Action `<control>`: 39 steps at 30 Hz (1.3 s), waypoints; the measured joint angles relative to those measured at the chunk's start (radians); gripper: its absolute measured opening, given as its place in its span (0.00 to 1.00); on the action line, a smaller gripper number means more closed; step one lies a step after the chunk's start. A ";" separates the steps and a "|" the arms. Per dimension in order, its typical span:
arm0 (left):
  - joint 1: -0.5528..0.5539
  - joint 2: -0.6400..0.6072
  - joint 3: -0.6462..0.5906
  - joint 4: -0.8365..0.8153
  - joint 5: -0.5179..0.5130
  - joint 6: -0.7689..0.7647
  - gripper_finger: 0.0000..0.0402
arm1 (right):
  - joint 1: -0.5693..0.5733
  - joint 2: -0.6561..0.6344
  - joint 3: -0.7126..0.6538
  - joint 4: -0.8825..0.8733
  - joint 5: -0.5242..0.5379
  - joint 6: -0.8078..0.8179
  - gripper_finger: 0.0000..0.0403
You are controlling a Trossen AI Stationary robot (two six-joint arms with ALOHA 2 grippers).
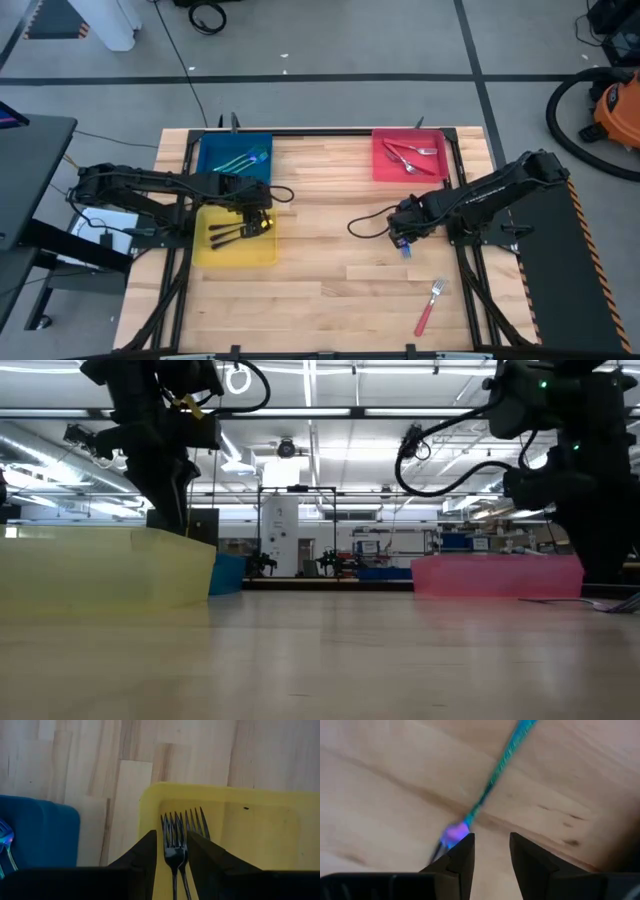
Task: Sort silverware by color (type)
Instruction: Put the blue fork into the blue bin
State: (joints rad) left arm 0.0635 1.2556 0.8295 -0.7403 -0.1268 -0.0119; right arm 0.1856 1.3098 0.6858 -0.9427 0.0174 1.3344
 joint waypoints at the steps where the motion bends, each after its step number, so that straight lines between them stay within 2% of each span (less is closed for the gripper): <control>1: 0.000 0.000 0.000 0.000 0.000 0.004 0.27 | -0.007 0.000 -0.011 0.029 0.008 0.015 0.33; 7: 0.000 0.000 0.000 0.000 0.000 0.006 0.27 | -0.035 0.000 -0.037 0.067 0.092 0.074 0.35; 13: 0.000 0.000 0.000 0.008 0.000 0.006 0.27 | -0.056 0.017 -0.039 0.097 0.094 0.086 0.35; 26: 0.000 0.000 0.000 0.012 0.000 -0.002 0.27 | -0.058 0.151 -0.034 0.127 0.087 0.050 0.33; 30: 0.000 0.000 0.000 0.012 0.000 -0.002 0.27 | -0.057 0.158 -0.035 0.131 0.086 0.019 0.27; 37: 0.000 0.000 0.000 0.013 0.000 -0.002 0.27 | -0.058 0.155 -0.036 0.138 0.093 -0.024 0.04; 39: 0.000 0.000 0.000 0.013 0.000 -0.002 0.27 | -0.058 0.156 -0.036 0.135 0.093 -0.033 0.03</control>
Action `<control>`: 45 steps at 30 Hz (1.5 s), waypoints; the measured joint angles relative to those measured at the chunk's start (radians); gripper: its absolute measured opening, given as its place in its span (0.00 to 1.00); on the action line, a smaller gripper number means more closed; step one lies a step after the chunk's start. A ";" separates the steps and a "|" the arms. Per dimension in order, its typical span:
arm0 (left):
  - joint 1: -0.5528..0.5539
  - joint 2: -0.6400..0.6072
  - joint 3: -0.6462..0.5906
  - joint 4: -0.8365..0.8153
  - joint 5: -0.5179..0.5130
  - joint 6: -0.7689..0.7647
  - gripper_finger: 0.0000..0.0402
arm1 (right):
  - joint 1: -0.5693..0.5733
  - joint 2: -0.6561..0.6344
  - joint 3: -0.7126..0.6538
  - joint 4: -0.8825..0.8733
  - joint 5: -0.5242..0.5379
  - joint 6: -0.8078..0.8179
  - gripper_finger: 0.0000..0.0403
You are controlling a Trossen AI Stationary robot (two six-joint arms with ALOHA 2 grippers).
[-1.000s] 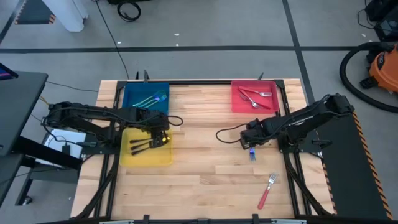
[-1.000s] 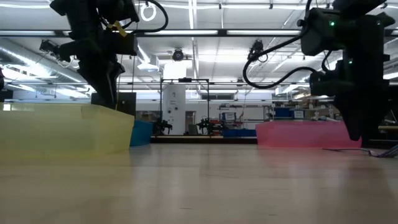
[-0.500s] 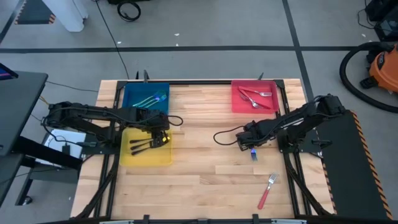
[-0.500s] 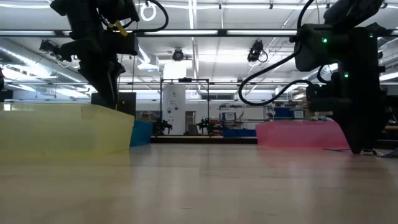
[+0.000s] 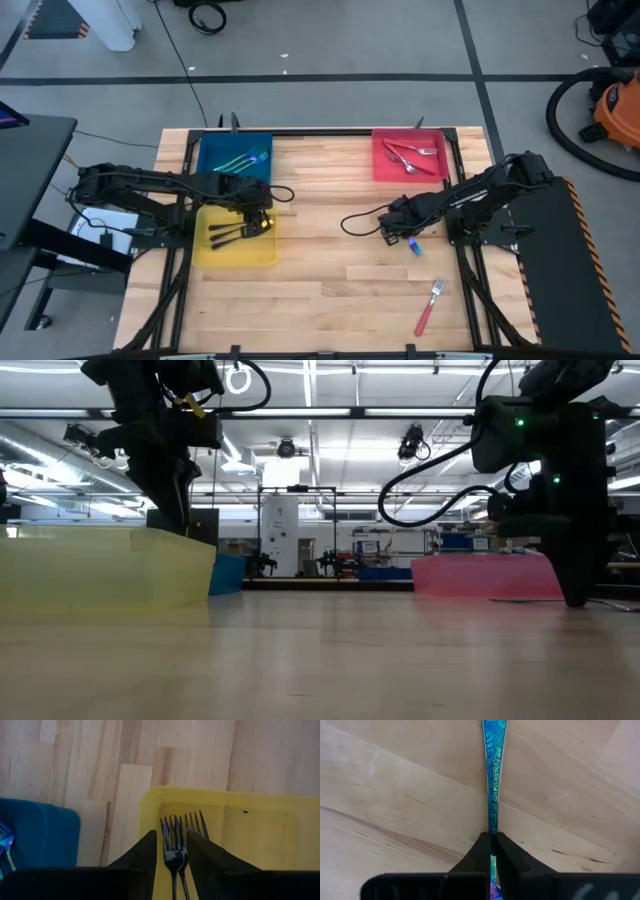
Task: Sort silverware by color (type)
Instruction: Put the blue fork into the blue bin
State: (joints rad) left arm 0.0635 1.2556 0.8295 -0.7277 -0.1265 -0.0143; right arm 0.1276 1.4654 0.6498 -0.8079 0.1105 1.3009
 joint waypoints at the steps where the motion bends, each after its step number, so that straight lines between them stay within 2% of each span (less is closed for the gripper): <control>1: 0.000 0.000 0.000 0.000 0.000 0.000 0.27 | 0.000 0.000 0.000 -0.001 0.000 -0.001 0.04; 13: 0.000 0.000 0.000 0.038 0.000 -0.026 0.27 | -0.002 -0.011 0.048 -0.020 0.047 -0.129 0.03; 19: 0.000 -0.001 0.000 0.166 0.000 -0.026 0.27 | -0.002 -0.011 0.122 0.001 0.094 -0.229 0.03; 26: 0.000 -0.001 0.000 0.337 0.001 -0.052 0.27 | -0.002 -0.011 0.251 0.029 0.228 -0.381 0.03; 31: -0.003 0.001 0.000 0.408 0.001 -0.053 0.27 | -0.001 -0.011 0.324 0.134 0.326 -0.516 0.03; 45: 0.016 0.001 -0.001 0.741 -0.001 -0.162 0.27 | -0.002 -0.013 0.470 0.498 0.473 -1.024 0.03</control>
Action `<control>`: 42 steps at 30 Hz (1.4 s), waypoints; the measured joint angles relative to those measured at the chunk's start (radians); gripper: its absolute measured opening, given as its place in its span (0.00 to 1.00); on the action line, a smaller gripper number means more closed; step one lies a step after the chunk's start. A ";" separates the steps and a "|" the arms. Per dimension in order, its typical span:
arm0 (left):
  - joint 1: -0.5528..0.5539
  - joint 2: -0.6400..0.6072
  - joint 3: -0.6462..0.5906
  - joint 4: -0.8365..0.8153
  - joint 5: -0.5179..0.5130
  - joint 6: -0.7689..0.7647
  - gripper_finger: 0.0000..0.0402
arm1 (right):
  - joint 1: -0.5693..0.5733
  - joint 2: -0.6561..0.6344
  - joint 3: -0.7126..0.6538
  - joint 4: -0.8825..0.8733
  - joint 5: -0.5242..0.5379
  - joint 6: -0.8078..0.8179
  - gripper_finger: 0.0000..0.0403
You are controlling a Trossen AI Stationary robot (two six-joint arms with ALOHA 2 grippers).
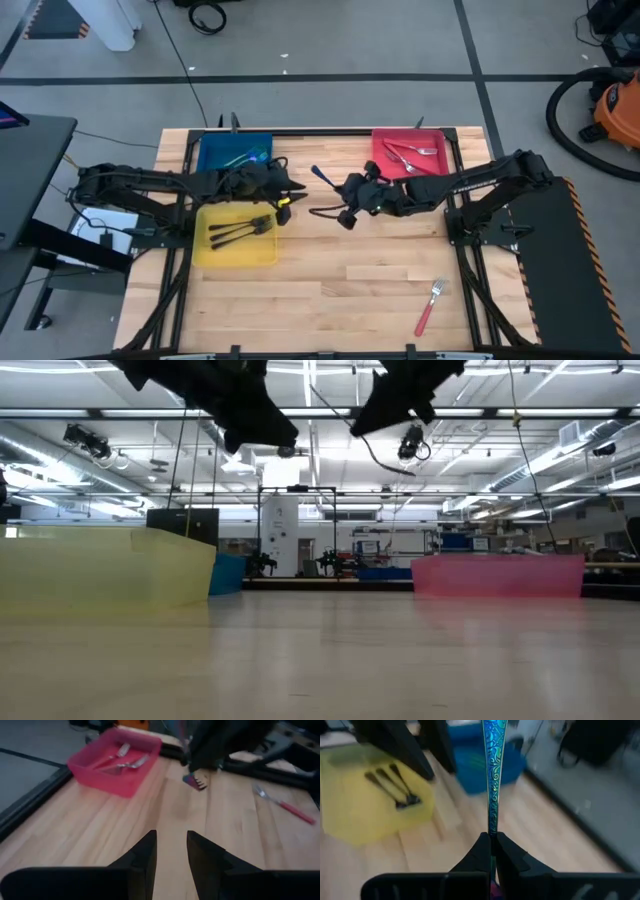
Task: Sort silverware by color (type)
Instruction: Put the blue fork into the blue bin
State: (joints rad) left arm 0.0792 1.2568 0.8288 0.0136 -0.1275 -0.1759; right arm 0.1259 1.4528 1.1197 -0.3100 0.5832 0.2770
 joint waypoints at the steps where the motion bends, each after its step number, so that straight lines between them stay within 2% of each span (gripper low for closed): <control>1: 0.004 0.000 0.000 0.010 -0.005 -0.002 0.27 | 0.000 0.000 0.007 0.020 0.006 -0.036 0.03; 8: 0.033 0.019 -0.001 0.140 -0.081 -0.004 0.27 | -0.036 0.000 0.011 0.161 0.072 -0.217 0.03; 21: 0.079 0.172 0.000 0.465 -0.092 0.022 0.27 | -0.091 0.000 -0.002 0.181 0.114 -0.313 0.03; 29: 0.090 0.189 0.000 0.573 -0.097 0.004 0.27 | -0.091 0.000 -0.003 0.171 0.139 -0.340 0.03; 42: 0.093 0.189 0.000 0.653 -0.097 0.003 0.27 | -0.097 0.001 -0.003 0.175 0.131 -0.352 0.03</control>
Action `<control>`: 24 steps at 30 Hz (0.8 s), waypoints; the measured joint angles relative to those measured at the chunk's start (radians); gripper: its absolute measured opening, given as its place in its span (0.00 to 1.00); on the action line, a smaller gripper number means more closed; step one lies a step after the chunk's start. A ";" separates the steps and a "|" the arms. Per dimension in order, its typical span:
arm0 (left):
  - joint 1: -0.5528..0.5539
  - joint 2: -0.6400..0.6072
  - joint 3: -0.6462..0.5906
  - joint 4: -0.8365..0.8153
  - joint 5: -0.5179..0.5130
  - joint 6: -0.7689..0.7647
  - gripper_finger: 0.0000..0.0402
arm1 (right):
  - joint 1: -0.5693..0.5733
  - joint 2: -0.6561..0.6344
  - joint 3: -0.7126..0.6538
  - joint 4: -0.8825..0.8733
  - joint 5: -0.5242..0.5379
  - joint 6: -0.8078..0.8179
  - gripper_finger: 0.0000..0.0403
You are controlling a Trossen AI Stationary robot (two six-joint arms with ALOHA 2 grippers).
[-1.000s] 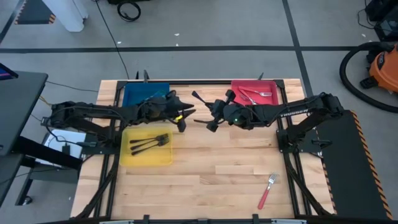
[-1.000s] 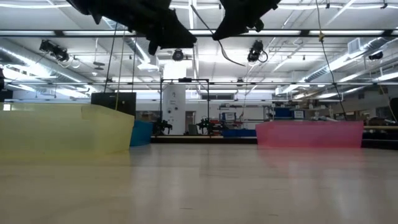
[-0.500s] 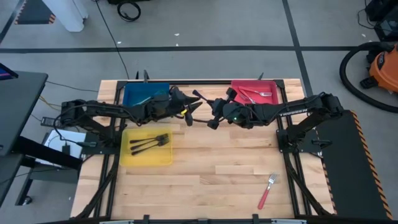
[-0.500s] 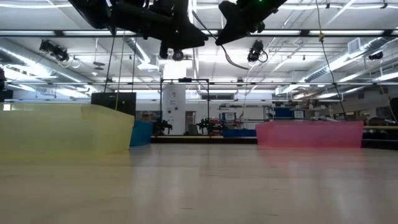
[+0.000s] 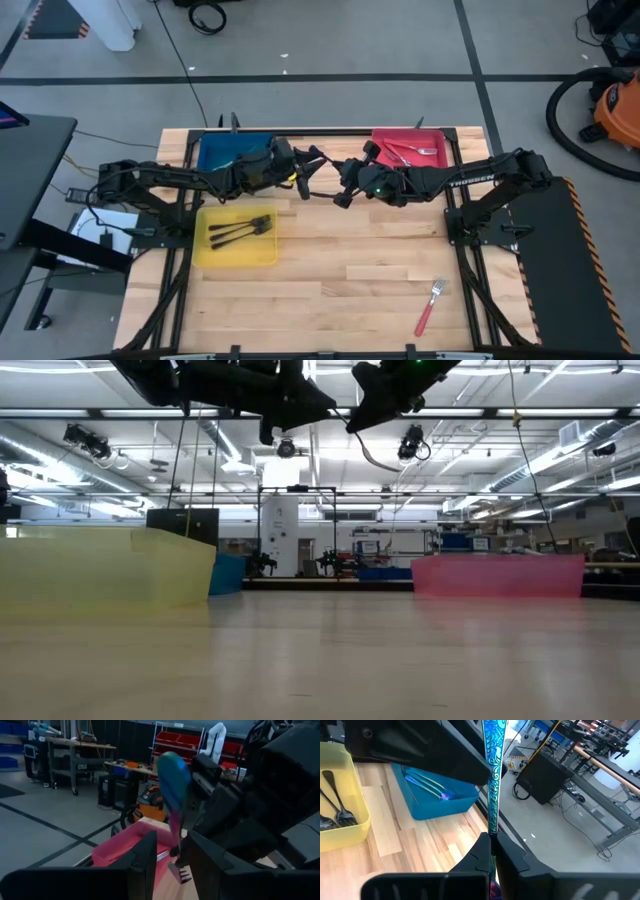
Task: Sort silverware by color (type)
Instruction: Put the blue fork into the blue bin
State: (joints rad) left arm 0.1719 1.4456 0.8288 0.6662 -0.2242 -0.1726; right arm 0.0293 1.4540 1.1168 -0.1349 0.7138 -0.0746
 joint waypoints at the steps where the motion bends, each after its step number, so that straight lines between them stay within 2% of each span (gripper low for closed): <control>1: 0.000 0.000 0.000 0.006 0.000 0.000 0.27 | 0.000 0.000 0.000 0.000 0.000 0.000 0.03; 16: 0.043 0.001 0.000 0.031 -0.009 0.010 0.25 | -0.008 0.000 0.000 0.000 -0.045 -0.004 0.03; 19: 0.044 0.001 0.000 0.031 -0.009 0.034 0.20 | -0.012 0.000 0.000 0.000 -0.057 -0.005 0.03; 24: 0.044 0.002 0.000 0.039 -0.004 0.034 0.05 | -0.025 0.000 0.000 0.001 -0.069 -0.005 0.03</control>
State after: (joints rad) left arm 0.2157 1.4471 0.8288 0.7052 -0.2282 -0.1387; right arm 0.0042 1.4540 1.1168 -0.1344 0.6451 -0.0798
